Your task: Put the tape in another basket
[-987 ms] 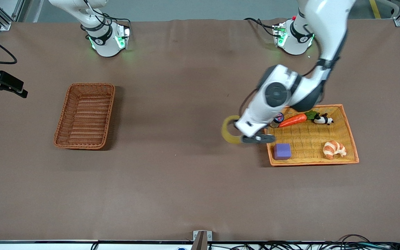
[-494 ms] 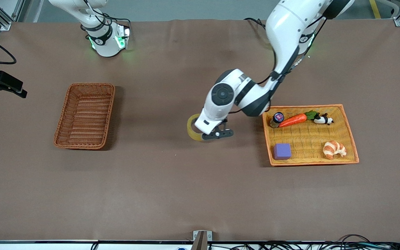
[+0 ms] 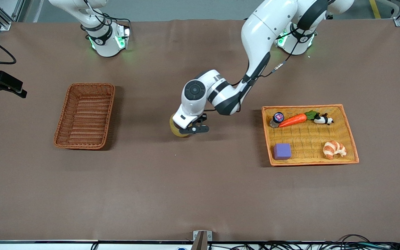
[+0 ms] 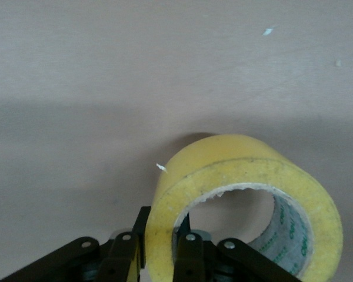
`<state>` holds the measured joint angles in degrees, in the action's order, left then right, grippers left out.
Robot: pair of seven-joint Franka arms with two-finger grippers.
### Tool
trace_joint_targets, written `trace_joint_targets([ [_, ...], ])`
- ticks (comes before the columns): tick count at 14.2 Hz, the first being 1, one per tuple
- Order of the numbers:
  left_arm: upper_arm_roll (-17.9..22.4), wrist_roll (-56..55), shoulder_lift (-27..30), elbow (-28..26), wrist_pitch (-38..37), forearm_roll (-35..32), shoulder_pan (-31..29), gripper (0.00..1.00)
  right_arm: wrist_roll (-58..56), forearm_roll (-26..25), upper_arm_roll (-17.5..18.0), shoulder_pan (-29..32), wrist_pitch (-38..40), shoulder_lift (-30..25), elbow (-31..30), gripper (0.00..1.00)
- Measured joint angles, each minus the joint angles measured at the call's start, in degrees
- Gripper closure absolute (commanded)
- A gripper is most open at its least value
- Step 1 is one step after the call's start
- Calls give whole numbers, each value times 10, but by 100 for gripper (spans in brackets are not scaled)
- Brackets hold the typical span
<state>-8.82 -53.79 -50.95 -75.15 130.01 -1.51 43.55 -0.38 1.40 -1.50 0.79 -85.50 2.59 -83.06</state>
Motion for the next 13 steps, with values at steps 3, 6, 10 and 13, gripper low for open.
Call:
trace_joint_targets([
  [3,10,0,-20,10,49,0,26,0,0,0,0,0,0,0,0,0],
  [6,12,-4,-20,21,60,1,24,0,0,0,0,0,0,0,0,0],
  [10,13,-4,43,36,-30,7,-16,0,0,0,5,-4,-1,1,-1,0],
  [13,15,28,120,31,-131,7,-68,0,25,4,34,-19,-42,8,-27,0],
])
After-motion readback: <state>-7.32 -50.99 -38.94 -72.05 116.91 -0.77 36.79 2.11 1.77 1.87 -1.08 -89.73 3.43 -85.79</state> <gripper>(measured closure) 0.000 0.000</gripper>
